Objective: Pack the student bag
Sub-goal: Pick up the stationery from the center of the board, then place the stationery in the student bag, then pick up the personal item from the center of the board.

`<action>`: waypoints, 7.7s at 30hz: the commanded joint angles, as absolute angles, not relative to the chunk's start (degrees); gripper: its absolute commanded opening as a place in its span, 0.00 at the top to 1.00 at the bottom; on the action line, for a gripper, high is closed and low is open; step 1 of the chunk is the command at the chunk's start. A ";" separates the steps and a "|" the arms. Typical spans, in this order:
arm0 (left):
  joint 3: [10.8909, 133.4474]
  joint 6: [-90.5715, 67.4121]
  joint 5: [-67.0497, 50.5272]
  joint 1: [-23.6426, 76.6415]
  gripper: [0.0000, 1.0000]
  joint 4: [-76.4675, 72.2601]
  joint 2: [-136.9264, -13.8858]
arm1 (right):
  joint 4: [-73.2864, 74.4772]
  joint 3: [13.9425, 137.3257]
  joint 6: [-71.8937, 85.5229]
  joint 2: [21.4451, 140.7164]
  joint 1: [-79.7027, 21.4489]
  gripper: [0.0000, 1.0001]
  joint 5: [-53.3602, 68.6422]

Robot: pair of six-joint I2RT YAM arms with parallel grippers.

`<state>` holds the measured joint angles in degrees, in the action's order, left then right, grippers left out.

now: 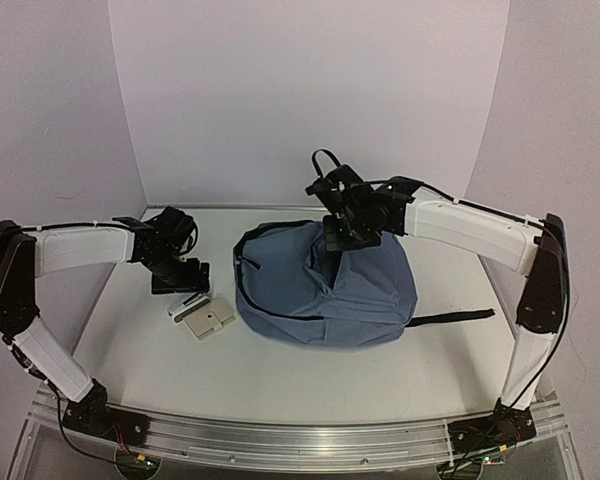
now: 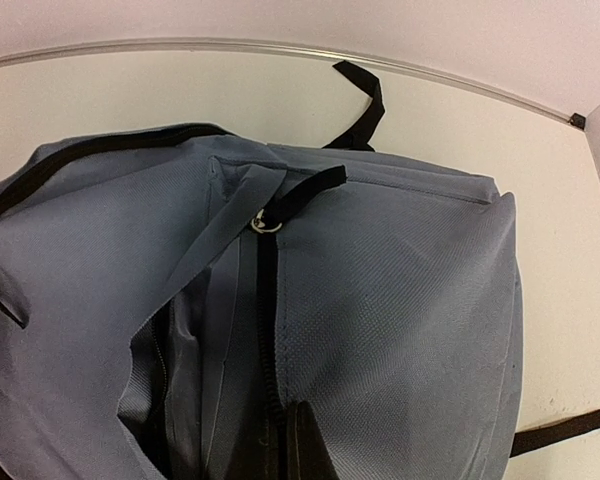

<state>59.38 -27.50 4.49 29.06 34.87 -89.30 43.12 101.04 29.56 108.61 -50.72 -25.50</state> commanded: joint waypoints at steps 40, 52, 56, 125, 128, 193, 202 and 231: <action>67.53 -19.51 5.88 25.58 0.48 37.90 -107.51 | 38.50 102.21 28.83 103.20 -51.52 1.00 -23.78; 64.35 -21.37 8.50 25.58 0.71 36.73 -99.93 | 38.49 103.26 28.44 103.36 -51.56 1.00 -22.35; 65.21 -22.38 6.31 25.75 0.72 38.93 -94.01 | 38.07 103.74 28.08 102.94 -51.58 1.00 -19.39; 92.03 -41.18 -32.78 47.50 0.41 8.13 -118.61 | 26.63 98.23 32.28 100.19 -51.64 1.00 -9.15; 92.47 -41.35 -33.56 48.61 0.44 5.29 -119.54 | 26.63 98.12 32.34 100.12 -51.68 1.00 -9.29; 39.34 -40.17 -17.16 18.68 0.59 15.39 -87.25 | 27.15 94.56 33.34 96.56 -51.57 1.00 -15.41; 38.05 -40.47 -15.35 18.63 0.63 16.60 -88.08 | 27.16 95.02 33.35 96.70 -51.57 1.00 -14.97; 39.39 -38.45 -13.88 18.63 1.00 23.91 -75.03 | 27.09 95.77 32.63 96.70 -51.59 1.00 -14.40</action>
